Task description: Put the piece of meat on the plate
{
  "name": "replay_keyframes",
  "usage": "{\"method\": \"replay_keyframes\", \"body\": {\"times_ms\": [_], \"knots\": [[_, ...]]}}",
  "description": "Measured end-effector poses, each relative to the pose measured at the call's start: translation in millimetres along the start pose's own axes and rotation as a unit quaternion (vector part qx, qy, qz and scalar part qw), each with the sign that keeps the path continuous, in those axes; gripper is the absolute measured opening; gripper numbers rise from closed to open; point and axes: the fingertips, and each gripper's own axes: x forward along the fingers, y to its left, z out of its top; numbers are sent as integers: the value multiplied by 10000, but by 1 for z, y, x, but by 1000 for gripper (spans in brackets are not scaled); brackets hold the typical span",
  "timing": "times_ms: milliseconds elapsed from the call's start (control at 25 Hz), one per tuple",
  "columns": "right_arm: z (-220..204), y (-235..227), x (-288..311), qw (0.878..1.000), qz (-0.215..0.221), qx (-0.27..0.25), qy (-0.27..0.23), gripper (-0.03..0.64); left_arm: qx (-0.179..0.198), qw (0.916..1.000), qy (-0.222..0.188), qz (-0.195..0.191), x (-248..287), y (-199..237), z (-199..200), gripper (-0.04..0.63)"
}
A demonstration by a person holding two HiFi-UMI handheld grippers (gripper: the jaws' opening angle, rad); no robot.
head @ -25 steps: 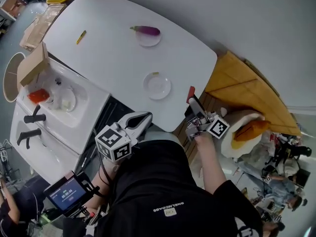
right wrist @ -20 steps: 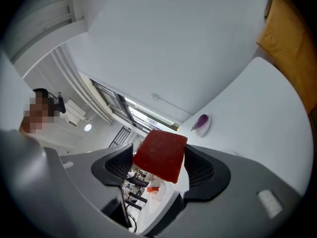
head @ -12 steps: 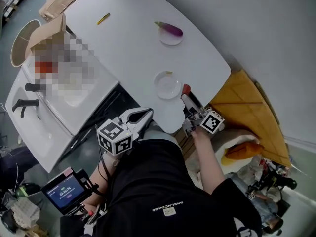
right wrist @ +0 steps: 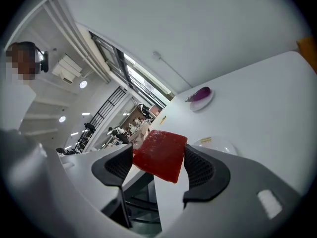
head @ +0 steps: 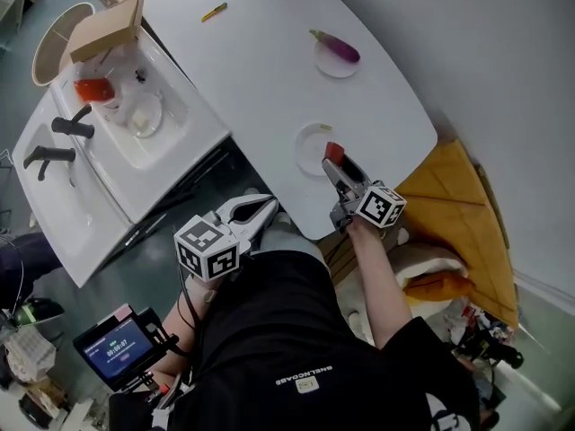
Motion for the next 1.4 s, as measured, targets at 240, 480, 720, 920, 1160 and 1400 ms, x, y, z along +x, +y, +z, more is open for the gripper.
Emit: {"method": "replay_keyframes", "body": {"times_ms": [240, 480, 720, 920, 1160, 1400], "knots": [[-22, -18, 24, 9968, -361, -428, 561, 324, -156, 9997, -89, 180, -13, 14, -8, 15], [-37, -31, 41, 9920, -615, -640, 902, 324, -266, 9991, -109, 312, -22, 25, -17, 15], [-53, -45, 52, 9798, -960, -1141, 1335, 324, -421, 9982, -158, 402, -31, 33, -23, 15], [-63, -57, 61, 9652, -1220, -1613, 1657, 324, -513, 9975, -172, 452, -36, 37, -27, 15], [-70, -64, 69, 9483, -1414, -2099, 1913, 324, -575, 9968, -225, 512, -40, 41, -29, 15], [-76, -68, 73, 9413, -1479, -2219, 2071, 325, -628, 9964, -201, 540, -42, 42, -31, 15]]}}
